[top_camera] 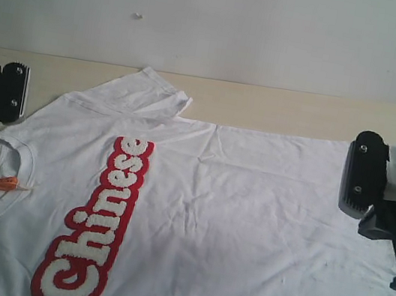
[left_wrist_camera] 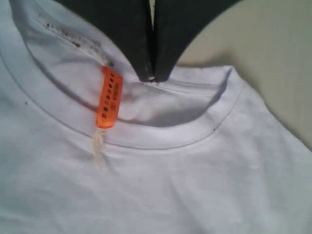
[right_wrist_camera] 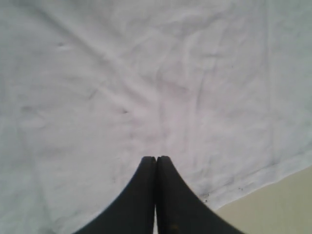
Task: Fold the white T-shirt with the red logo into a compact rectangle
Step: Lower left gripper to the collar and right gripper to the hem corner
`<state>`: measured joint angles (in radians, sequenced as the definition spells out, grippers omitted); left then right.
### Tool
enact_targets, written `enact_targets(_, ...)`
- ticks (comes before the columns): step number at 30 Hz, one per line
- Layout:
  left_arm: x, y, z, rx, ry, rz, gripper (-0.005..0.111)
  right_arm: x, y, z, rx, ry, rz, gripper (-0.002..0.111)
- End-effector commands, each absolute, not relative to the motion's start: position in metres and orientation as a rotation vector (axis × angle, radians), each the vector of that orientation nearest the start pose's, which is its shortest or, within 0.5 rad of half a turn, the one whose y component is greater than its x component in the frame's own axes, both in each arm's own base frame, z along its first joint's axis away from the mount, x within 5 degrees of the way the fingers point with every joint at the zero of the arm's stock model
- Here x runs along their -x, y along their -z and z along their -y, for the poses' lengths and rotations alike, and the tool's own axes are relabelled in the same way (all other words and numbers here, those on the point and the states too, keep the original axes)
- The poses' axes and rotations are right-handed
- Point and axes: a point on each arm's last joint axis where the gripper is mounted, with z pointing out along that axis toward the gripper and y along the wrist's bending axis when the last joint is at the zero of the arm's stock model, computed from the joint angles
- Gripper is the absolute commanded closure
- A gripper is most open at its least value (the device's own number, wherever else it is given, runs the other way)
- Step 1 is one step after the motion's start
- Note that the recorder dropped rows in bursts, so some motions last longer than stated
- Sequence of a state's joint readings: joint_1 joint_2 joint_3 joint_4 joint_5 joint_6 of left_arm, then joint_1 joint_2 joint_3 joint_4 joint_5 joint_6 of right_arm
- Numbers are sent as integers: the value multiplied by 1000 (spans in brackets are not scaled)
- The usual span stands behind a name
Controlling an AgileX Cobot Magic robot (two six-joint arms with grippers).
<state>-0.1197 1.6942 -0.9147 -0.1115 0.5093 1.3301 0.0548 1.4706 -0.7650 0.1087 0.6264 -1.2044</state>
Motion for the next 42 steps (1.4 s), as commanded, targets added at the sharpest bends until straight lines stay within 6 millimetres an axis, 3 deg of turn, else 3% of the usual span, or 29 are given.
enact_targets(1, -325, -173, 43, -1696, 34, -2189, 107, -284, -191, -22, 1587, 161, -2337, 108)
enact_targets(10, -332, -160, 44, -1953, 228, -2213, 107, -308, -174, -24, 1675, 72, -2402, 108)
enact_targets(15, -330, -159, 36, -2095, 143, -2194, 107, -318, -171, -25, 1676, 83, -2389, 108)
enact_targets(20, -332, -158, 32, -2130, 78, -2173, 106, -321, -170, -26, 1630, 76, -2393, 108)
enact_targets(21, -332, -158, 32, -2129, 85, -2178, 102, -321, -170, -26, 1622, 69, -2395, 108)
enact_targets(23, -332, -158, 33, -2126, 84, -2177, 84, -321, -170, -27, 1614, 60, -2399, 108)
enact_targets(24, -333, -158, 33, -2125, 79, -2173, 64, -321, -170, -27, 1613, 60, -2399, 108)
enact_targets(25, -333, -159, 33, -2124, 77, -2172, 53, -321, -170, -27, 1613, 60, -2399, 108)
enact_targets(26, -335, -159, 32, -2114, 55, -2164, 34, -322, -170, -27, 1622, 68, -2387, 108)
enact_targets(27, -336, -159, 32, -2106, 40, -2158, 27, -322, -170, -27, 1616, 76, -2380, 108)
enact_targets(30, -338, -159, 32, -2100, 8, -2143, 24, -325, -169, -27, 1608, 97, -2363, 108)
enact_targets(33, -344, -160, 32, -2065, -58, -2114, 24, -328, -157, -26, 1715, 108, -2319, 108)
enact_targets(38, -344, -150, 32, -2086, -18, -2137, 25, -330, -141, -22, 1791, 138, -2343, 108)
enact_targets(42, -344, -147, 32, -2087, -10, -2142, 25, -329, -139, -16, 1840, 212, -2370, 87)
